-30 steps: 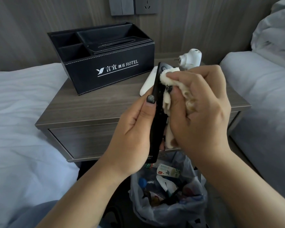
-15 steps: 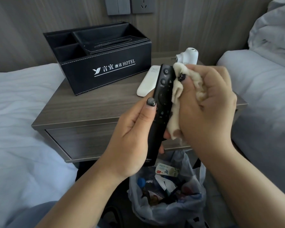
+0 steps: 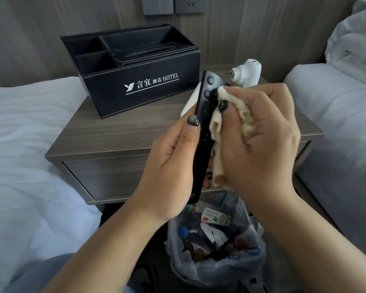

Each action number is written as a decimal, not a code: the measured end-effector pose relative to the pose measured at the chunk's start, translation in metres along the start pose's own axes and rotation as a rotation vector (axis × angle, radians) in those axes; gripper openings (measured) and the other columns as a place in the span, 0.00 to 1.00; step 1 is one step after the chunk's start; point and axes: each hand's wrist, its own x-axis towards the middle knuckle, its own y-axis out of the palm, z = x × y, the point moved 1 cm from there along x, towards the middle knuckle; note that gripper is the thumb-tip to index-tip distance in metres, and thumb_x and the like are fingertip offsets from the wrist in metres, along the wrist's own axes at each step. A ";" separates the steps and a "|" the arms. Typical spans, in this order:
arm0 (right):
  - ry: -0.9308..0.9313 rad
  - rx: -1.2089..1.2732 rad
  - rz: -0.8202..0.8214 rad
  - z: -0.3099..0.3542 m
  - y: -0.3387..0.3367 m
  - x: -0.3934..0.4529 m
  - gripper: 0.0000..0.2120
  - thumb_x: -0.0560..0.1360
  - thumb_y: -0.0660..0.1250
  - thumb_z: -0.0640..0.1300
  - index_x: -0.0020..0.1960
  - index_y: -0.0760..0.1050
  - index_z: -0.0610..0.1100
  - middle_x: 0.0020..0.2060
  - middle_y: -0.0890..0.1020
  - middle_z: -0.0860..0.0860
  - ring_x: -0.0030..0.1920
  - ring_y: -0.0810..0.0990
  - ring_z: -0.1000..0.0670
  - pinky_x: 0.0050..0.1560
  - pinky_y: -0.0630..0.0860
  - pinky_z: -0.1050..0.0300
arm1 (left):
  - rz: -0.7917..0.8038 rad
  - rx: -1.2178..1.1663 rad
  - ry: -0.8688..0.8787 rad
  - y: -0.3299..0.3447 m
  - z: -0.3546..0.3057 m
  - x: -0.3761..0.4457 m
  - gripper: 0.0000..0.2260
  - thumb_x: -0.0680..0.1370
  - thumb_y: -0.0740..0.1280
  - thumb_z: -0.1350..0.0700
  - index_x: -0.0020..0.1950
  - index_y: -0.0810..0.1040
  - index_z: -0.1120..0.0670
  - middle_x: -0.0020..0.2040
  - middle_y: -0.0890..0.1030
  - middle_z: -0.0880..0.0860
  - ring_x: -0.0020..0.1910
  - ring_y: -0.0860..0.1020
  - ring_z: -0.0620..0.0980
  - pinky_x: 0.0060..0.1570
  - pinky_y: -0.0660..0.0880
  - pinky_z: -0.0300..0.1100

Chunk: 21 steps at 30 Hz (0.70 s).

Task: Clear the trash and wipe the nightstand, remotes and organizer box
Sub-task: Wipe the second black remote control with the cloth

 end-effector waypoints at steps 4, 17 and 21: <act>-0.132 -0.003 0.073 0.002 0.002 -0.006 0.09 0.75 0.65 0.31 0.55 0.79 0.34 0.48 0.72 0.47 0.44 0.68 0.64 0.49 0.68 0.77 | -0.059 -0.011 0.006 -0.003 -0.004 0.001 0.15 0.83 0.53 0.52 0.48 0.79 0.49 0.35 0.82 0.43 0.33 0.80 0.40 0.33 0.75 0.32; -0.110 0.088 0.143 0.010 0.004 -0.025 0.10 0.75 0.65 0.33 0.54 0.79 0.33 0.46 0.76 0.44 0.45 0.74 0.56 0.47 0.71 0.73 | -0.176 -0.132 -0.100 -0.014 0.000 0.005 0.17 0.82 0.56 0.50 0.54 0.81 0.57 0.47 0.83 0.58 0.47 0.81 0.54 0.49 0.77 0.50; -0.244 0.066 0.179 0.007 0.003 -0.021 0.10 0.75 0.65 0.31 0.55 0.79 0.32 0.45 0.76 0.40 0.45 0.74 0.52 0.44 0.74 0.63 | -0.164 -0.178 -0.132 -0.012 0.002 0.006 0.17 0.80 0.56 0.49 0.48 0.83 0.53 0.44 0.80 0.61 0.45 0.78 0.56 0.47 0.74 0.50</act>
